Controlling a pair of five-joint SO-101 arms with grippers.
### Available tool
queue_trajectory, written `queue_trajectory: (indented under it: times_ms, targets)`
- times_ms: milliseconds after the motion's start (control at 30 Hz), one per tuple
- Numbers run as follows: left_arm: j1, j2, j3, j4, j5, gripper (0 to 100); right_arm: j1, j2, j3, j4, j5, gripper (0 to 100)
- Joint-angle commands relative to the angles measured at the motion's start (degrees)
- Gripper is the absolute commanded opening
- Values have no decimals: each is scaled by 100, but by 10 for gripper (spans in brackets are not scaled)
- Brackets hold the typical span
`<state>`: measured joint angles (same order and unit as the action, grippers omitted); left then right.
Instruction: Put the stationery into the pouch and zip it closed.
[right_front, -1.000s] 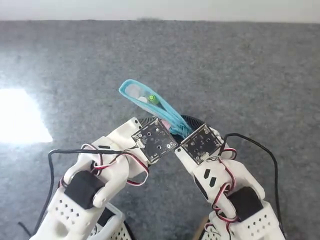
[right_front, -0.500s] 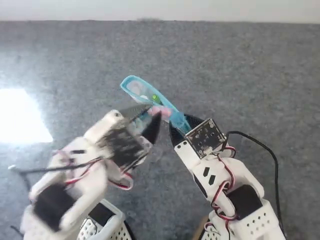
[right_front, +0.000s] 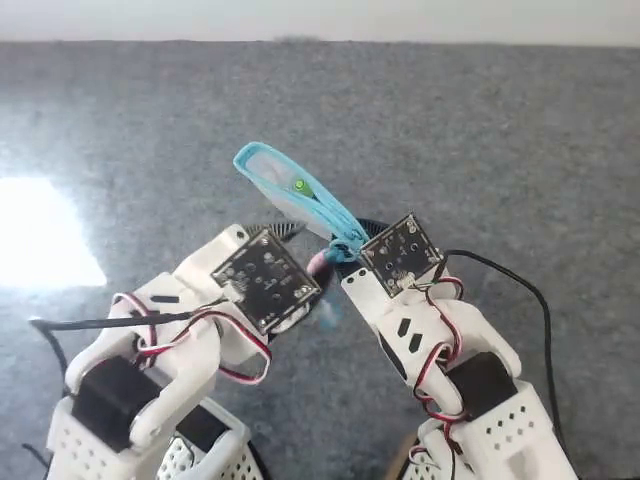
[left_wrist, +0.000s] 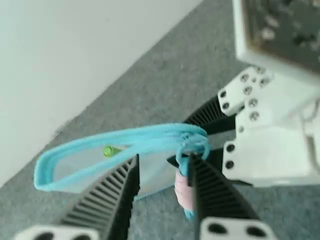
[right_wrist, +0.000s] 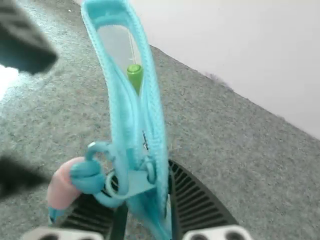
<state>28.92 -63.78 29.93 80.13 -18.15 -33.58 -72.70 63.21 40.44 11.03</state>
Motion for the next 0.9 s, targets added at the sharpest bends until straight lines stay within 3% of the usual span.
queue_trajectory:
  times_ms: [0, 267, 600, 867]
  targets:
    - [35, 53, -259, 519, -88, 226, 48, 119, -281, -224, -70, 9]
    - [35, 114, -505, 809, -88, 211, 224, 576, -440, -479, -79, 9]
    - [-9, 105, 1200, -1037, -97, 209, 233, 708, -466, -470, -88, 8]
    - [-18, 105, 1437, -1530, -97, 159, 233, 708, -431, -435, -88, 8]
